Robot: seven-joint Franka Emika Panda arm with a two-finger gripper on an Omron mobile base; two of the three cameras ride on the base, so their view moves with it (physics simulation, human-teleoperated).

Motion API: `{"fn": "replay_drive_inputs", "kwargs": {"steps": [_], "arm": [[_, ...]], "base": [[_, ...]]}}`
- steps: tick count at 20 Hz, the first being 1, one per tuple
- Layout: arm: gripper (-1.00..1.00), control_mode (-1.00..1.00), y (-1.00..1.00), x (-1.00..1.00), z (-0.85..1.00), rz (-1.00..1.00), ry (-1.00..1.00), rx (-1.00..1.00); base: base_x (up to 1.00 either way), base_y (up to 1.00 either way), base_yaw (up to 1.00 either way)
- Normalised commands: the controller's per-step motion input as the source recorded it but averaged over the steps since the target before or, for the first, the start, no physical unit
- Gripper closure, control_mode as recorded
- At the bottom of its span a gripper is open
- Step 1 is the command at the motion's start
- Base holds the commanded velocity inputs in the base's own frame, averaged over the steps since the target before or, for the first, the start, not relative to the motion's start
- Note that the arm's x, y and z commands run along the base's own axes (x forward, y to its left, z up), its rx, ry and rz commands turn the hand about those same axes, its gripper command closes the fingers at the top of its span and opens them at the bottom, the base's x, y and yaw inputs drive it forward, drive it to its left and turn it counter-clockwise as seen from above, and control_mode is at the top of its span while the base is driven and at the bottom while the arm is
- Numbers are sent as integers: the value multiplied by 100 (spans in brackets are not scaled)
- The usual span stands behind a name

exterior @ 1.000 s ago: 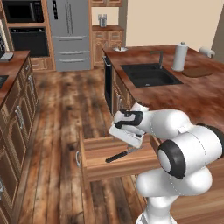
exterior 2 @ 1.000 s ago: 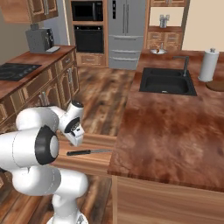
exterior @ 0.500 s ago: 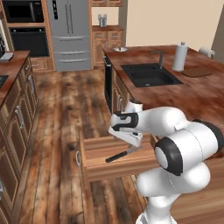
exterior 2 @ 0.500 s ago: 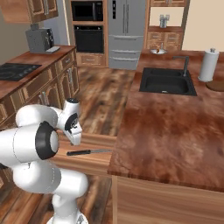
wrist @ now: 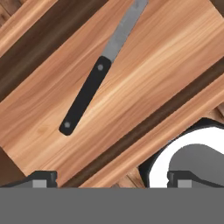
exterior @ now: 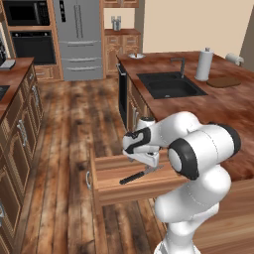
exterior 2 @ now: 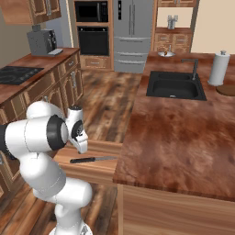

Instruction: Pick up the knife from the drawer and place it on the cutting board. Then place the meat from the plate to the cutting board.

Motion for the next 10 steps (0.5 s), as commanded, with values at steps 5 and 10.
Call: {"fn": "replay_drive_inputs", "kwargs": {"steps": [5, 10], "arm": [[-100, -100, -42, 0, -37, 0, 0, -5], [-100, -100, -6, 12, -25, 0, 0, 0]], "base": [[0, 0, 0], [0, 0, 0]]}}
